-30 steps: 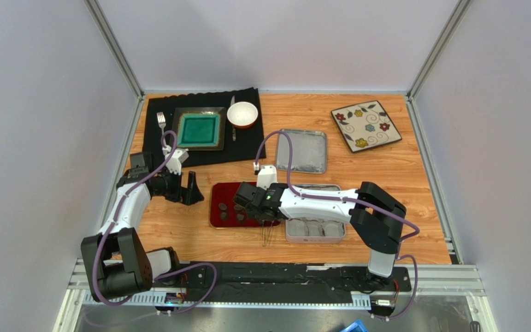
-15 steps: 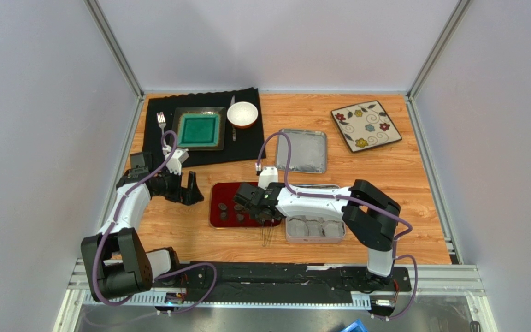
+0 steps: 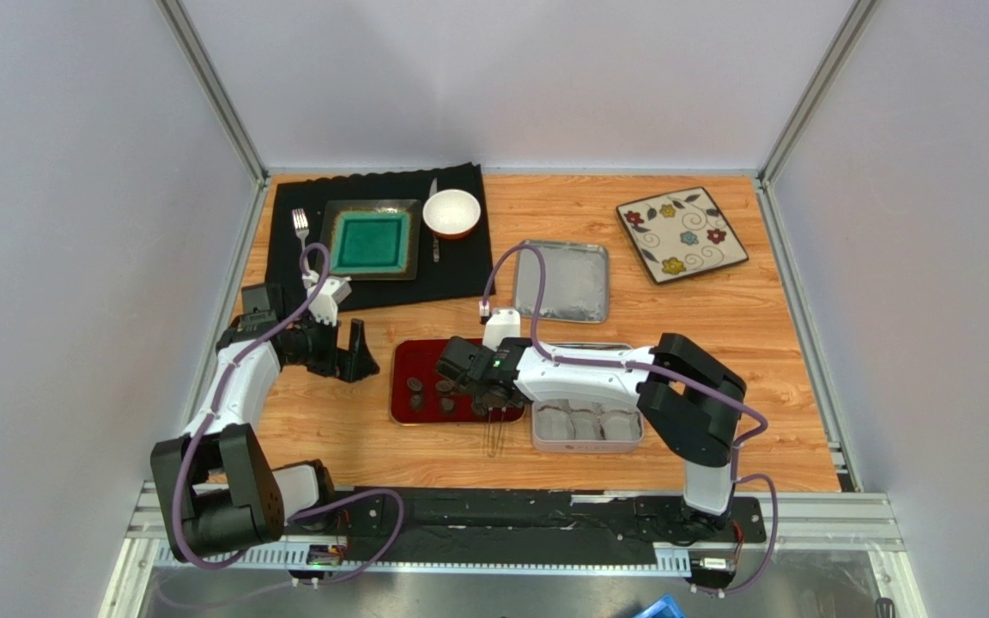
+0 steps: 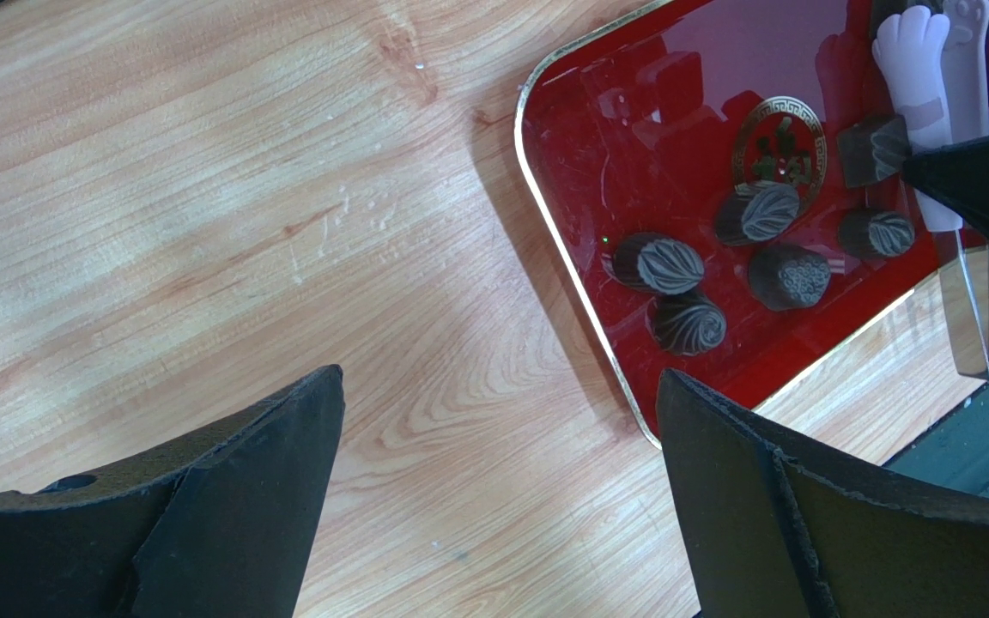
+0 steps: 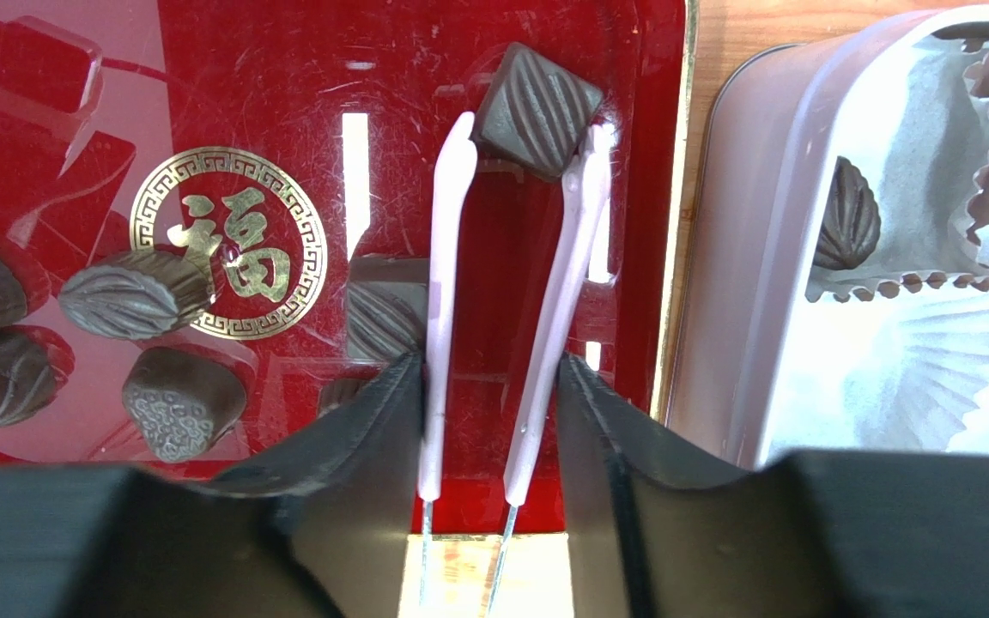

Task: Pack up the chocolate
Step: Pick up the clamp from the plate, then adjust the clamp.

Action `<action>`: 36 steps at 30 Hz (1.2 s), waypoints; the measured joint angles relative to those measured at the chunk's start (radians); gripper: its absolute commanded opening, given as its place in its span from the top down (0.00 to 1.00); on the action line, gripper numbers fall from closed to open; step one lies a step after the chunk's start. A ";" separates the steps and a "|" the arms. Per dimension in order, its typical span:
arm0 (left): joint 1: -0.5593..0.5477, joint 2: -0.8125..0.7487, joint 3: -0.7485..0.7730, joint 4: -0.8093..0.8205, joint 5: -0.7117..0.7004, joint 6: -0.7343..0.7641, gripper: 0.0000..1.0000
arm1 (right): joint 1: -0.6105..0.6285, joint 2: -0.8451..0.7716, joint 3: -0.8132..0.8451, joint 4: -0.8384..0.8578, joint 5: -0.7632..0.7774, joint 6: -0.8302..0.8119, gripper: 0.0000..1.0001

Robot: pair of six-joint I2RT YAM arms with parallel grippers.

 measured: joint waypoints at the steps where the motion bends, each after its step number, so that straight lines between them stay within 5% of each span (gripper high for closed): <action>1: 0.000 0.000 0.000 0.000 0.000 0.000 0.01 | 0.000 0.000 0.000 0.000 0.000 0.002 0.65; 18: 0.004 0.000 0.000 -0.010 0.000 0.003 0.01 | 0.000 -0.061 -0.016 -0.001 0.021 -0.008 0.81; 28: 0.004 -0.002 0.000 -0.014 0.000 0.003 0.01 | 0.000 -0.264 -0.016 -0.065 0.060 -0.039 0.82; 36: 0.004 -0.006 0.000 -0.019 0.000 0.003 0.01 | -0.008 -0.578 -0.170 -0.192 0.098 -0.020 0.82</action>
